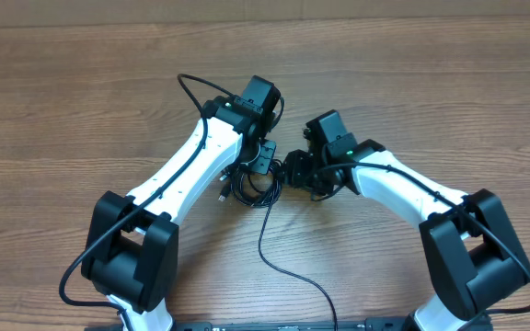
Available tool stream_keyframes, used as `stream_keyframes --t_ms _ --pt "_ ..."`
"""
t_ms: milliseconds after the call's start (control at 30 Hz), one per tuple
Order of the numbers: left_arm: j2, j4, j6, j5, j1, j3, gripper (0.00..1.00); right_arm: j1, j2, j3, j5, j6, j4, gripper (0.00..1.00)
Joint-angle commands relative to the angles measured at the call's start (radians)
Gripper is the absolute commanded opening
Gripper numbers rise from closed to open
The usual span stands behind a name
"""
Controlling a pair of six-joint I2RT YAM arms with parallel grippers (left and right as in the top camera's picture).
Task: Untangle cables
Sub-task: 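Bring both grippers together over the coil and grasp loops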
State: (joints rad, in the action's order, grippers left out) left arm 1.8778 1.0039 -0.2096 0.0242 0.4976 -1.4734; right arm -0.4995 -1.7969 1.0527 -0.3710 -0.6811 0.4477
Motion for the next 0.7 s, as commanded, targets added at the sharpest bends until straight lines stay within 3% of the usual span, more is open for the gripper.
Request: stream_keyframes --t_ms 0,233,433,533,667 --pt "0.0 0.006 -0.1 0.043 0.0 -0.002 0.04 -0.026 -0.001 -0.005 0.046 -0.034 -0.028 0.52" --pt "0.0 0.005 -0.118 0.03 -0.001 -0.002 0.04 -0.082 -0.01 -0.005 0.203 -0.134 -0.095 0.4" --pt "-0.002 0.001 -0.056 -0.026 -0.005 -0.015 0.04 -0.103 -0.031 -0.005 0.224 -0.134 -0.132 0.42" --pt "-0.002 0.004 -0.06 -0.043 -0.017 -0.016 0.04 -0.103 -0.034 -0.005 0.222 -0.134 -0.132 0.5" --pt "-0.001 0.037 -0.068 -0.043 -0.034 -0.014 0.04 -0.103 -0.034 -0.005 0.217 -0.134 -0.129 0.45"
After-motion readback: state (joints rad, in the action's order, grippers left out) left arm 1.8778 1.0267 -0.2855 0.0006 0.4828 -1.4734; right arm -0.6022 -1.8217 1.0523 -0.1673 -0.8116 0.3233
